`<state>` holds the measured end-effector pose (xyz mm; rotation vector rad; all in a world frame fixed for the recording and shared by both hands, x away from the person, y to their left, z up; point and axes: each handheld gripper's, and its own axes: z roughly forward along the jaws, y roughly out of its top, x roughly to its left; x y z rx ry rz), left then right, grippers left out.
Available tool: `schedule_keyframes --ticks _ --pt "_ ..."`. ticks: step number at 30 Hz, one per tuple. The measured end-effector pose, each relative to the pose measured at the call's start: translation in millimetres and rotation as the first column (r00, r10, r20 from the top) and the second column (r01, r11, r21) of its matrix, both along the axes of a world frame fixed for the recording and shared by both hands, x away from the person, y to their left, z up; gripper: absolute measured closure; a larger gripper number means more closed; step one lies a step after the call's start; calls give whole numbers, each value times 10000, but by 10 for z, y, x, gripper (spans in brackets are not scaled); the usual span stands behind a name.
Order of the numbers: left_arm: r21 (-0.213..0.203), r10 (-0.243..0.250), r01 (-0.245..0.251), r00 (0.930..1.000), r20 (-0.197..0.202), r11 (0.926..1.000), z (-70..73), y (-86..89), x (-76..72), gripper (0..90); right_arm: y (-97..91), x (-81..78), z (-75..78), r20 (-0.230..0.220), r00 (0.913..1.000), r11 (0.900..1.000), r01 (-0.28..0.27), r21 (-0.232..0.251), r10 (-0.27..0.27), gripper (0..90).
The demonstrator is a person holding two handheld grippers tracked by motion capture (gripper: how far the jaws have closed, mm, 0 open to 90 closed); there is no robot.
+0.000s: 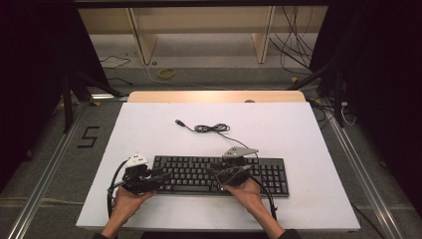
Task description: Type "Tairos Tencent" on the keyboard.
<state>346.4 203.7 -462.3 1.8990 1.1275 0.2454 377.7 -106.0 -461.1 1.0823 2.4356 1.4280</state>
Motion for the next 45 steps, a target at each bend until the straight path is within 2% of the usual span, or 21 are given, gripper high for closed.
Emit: schedule_keyframes --ticks 5,8,13,22,45 --pt "-200 -194 196 9998 84 9996 2 -9 -61 441 68 58 -14 39 10000 9992 65 -386 -63 858" --pt "-357 -287 294 9994 188 9989 17 -19 -102 387 124 101 -50 -38 10000 9976 85 -691 -88 900" --pt "-398 -412 426 9985 361 9983 23 -31 -160 357 176 128 -85 -97 9999 9956 45 -938 -54 900" --pt "-581 -299 318 9990 338 9978 12 12 -196 315 263 168 -126 -182 9998 9916 79 -1289 -103 900" --pt "-640 -223 247 9990 375 9976 -2 35 -189 295 310 185 -199 -321 9994 9871 76 -1596 -129 900"
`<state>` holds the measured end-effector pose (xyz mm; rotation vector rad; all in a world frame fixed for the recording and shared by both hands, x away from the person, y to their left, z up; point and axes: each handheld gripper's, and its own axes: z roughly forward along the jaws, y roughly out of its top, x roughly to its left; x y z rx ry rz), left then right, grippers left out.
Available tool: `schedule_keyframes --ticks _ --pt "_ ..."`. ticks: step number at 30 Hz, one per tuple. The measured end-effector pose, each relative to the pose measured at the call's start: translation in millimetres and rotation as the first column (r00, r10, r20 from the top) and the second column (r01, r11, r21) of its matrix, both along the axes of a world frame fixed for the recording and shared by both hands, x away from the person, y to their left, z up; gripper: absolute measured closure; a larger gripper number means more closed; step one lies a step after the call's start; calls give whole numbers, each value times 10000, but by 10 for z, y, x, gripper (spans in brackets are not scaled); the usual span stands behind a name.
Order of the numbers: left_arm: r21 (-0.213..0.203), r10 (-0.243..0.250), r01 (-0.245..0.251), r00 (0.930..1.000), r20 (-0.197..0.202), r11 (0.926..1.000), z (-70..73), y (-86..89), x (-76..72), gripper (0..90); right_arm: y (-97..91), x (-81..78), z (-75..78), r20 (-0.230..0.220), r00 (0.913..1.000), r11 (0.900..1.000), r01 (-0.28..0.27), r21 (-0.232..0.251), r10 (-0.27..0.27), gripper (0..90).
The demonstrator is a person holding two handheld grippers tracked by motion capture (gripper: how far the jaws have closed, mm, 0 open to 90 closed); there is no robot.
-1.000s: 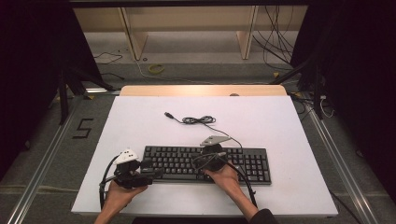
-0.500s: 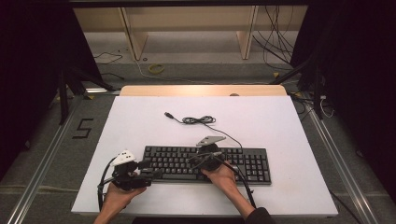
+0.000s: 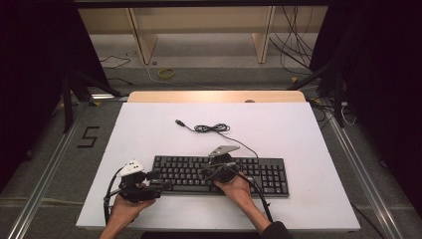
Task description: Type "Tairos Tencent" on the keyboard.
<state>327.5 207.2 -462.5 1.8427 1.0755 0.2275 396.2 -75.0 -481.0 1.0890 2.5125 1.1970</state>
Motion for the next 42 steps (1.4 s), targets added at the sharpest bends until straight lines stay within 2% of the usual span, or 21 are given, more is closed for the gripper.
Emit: schedule_keyframes --ticks 5,15,19,26,30,42 --pt "4 40 -40 10000 4 10000 -2 3 1 295 14 -12 -5 123 9999 10000 20 -84 -19 900" --pt "44 99 -99 9999 -23 9999 -8 14 10 295 7 -10 13 -27 9999 9999 167 -15 -167 900" --pt "55 139 -139 9999 -7 9999 -11 22 16 295 -25 -14 55 14 9994 9990 346 271 -346 879" --pt "76 140 -140 9999 8 9999 -12 23 18 295 -91 -20 118 122 9993 9974 351 636 -360 786" --pt "60 155 -156 9999 11 9999 -11 27 19 295 -118 -30 156 162 9995 9952 248 945 -264 697" --pt "98 192 -192 9998 42 9998 -7 24 34 295 -198 -82 212 107 9997 9931 224 1154 -238 450"
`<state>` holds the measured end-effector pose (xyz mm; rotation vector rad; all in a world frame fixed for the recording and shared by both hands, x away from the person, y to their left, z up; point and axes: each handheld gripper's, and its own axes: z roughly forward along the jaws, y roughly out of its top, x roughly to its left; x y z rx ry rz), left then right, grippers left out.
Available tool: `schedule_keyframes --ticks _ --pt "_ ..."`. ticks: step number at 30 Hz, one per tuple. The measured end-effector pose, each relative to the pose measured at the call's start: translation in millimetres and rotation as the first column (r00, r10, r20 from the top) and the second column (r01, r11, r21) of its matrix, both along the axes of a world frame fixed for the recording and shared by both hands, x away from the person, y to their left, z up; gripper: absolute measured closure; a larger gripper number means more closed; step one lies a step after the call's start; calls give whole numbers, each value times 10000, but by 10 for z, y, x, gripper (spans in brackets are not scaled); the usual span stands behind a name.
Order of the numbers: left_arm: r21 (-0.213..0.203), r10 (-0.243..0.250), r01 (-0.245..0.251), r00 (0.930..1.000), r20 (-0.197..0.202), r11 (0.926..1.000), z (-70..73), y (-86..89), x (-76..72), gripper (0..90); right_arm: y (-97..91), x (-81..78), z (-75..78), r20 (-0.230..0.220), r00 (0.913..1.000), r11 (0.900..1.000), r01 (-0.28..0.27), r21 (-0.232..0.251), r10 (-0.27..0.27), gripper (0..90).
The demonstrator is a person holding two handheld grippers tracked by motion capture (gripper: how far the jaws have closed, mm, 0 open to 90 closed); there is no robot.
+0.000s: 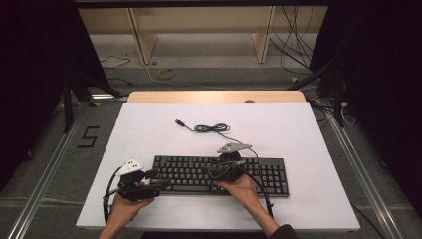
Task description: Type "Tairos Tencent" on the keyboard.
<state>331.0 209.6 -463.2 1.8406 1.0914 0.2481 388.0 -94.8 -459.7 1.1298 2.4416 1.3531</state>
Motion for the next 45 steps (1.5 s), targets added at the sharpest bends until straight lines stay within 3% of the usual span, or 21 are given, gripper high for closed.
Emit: schedule_keyframes --ticks 9,19,28,36,45 --pt "-77 171 -171 9998 -44 9998 11 -30 97 345 -100 -87 18 91 9999 9999 -127 113 126 388" --pt "487 -417 427 9989 -203 9979 9 -254 279 671 -210 -176 27 227 9996 9996 -148 241 143 363" --pt "920 -504 550 9974 -521 9942 -49 -419 461 882 -286 -253 21 344 9993 9993 -185 328 173 347" --pt "1295 -558 647 9959 -714 9895 -91 -533 560 890 -327 -313 29 439 9989 9991 -184 394 167 321" --pt "1501 -452 582 9950 -886 9870 -133 -527 586 891 -356 -355 32 472 9987 9987 -227 447 206 319"
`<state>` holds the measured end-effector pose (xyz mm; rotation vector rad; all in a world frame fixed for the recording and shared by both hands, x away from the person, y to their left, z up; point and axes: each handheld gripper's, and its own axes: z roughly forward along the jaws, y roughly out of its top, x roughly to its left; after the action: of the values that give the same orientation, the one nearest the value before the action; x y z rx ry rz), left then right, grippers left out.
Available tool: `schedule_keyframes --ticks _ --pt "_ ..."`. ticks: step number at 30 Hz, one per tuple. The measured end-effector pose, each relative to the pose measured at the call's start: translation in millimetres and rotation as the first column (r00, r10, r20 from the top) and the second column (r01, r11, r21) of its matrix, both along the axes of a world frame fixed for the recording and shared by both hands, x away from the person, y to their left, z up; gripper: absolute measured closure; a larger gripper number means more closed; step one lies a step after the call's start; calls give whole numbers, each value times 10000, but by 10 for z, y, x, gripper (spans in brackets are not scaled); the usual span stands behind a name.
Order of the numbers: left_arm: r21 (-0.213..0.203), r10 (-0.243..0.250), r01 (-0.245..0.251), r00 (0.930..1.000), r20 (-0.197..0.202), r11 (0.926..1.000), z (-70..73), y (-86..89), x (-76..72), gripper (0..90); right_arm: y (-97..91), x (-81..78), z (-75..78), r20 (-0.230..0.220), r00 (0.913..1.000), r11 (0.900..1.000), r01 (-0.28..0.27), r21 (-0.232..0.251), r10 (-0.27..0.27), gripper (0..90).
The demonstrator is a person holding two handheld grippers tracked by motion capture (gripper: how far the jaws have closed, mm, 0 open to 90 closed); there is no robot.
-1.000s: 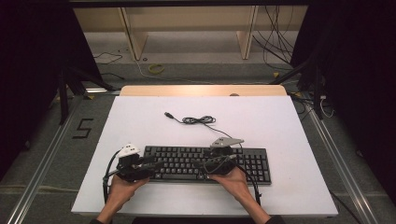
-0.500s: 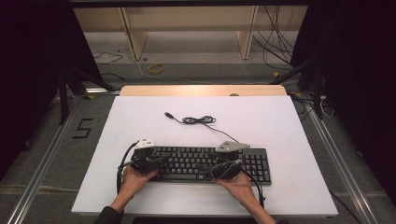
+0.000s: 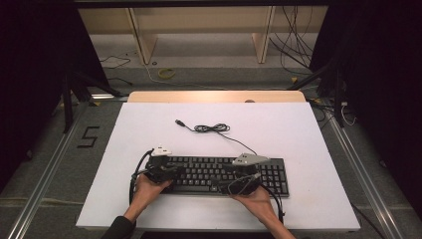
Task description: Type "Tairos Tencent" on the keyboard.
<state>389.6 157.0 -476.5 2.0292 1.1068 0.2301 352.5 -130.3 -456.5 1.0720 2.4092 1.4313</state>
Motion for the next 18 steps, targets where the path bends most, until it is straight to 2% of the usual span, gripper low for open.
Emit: schedule_keyframes --ticks 5,10,18 --pt "47 29 -29 9999 -136 10000 -26 -13 -2 892 5 -1 -2 11 10000 10000 -10 -24 10 319" --pt "227 7 -5 10000 -81 9997 -19 -28 -6 893 5 1 -7 6 10000 10000 19 -23 -19 319" --pt "6 178 -178 9998 72 9998 24 -2 -21 887 5 15 -16 -4 10000 10000 46 -11 -46 319"
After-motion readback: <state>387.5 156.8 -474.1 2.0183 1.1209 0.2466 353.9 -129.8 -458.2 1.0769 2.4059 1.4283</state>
